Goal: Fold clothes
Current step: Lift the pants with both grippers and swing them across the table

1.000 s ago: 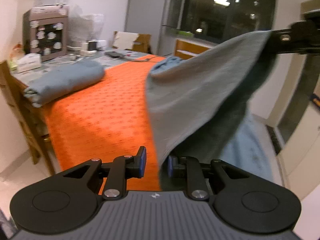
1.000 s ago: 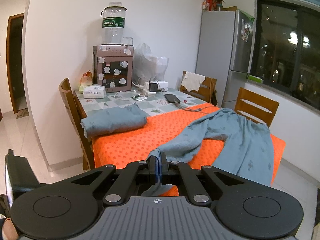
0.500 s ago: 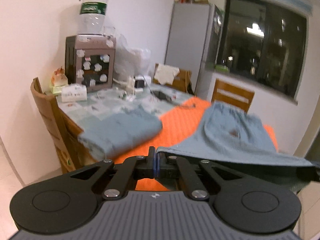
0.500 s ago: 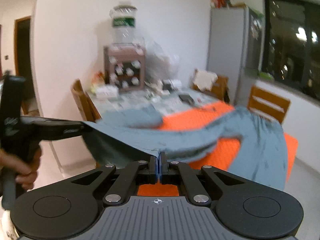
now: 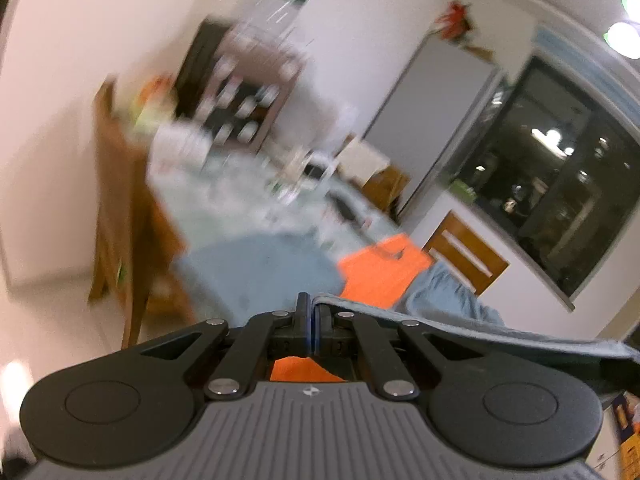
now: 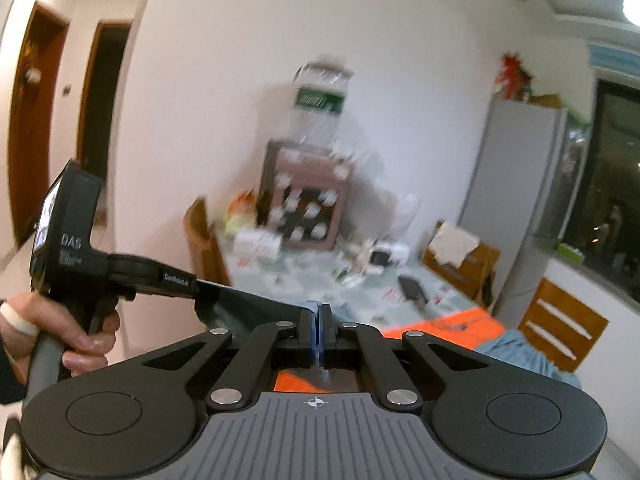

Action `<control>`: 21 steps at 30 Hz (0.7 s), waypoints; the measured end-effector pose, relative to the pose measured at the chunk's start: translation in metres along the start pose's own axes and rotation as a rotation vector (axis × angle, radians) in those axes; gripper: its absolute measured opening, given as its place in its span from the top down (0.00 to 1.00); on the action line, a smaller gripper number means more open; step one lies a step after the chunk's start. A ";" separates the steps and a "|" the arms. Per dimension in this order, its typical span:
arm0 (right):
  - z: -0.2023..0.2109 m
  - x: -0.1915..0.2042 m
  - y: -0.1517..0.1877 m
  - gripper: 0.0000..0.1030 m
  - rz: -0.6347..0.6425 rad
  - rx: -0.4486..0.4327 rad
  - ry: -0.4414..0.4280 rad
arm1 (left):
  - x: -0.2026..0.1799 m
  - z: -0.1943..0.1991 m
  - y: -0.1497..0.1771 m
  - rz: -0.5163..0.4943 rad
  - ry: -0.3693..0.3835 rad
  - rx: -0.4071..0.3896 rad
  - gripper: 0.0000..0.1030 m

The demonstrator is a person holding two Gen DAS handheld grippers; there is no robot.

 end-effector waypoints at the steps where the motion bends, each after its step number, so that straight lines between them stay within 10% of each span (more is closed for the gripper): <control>1: -0.005 0.007 0.010 0.96 0.011 0.030 -0.014 | 0.013 -0.004 0.011 0.036 -0.007 0.023 0.98; 10: -0.045 0.061 0.105 0.96 0.048 0.270 -0.124 | 0.103 -0.028 0.100 0.241 -0.121 0.142 0.98; 21: -0.051 0.089 0.150 0.94 0.062 0.362 -0.217 | 0.147 -0.018 0.094 0.322 -0.208 0.056 0.99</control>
Point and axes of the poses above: each gripper's, at about its wrist camera, not at the fingertips, and z roughly against the way its jaws point, x to its left, y to its underside, the point moved 8 cm from there along -z, roughly the way its jaws point
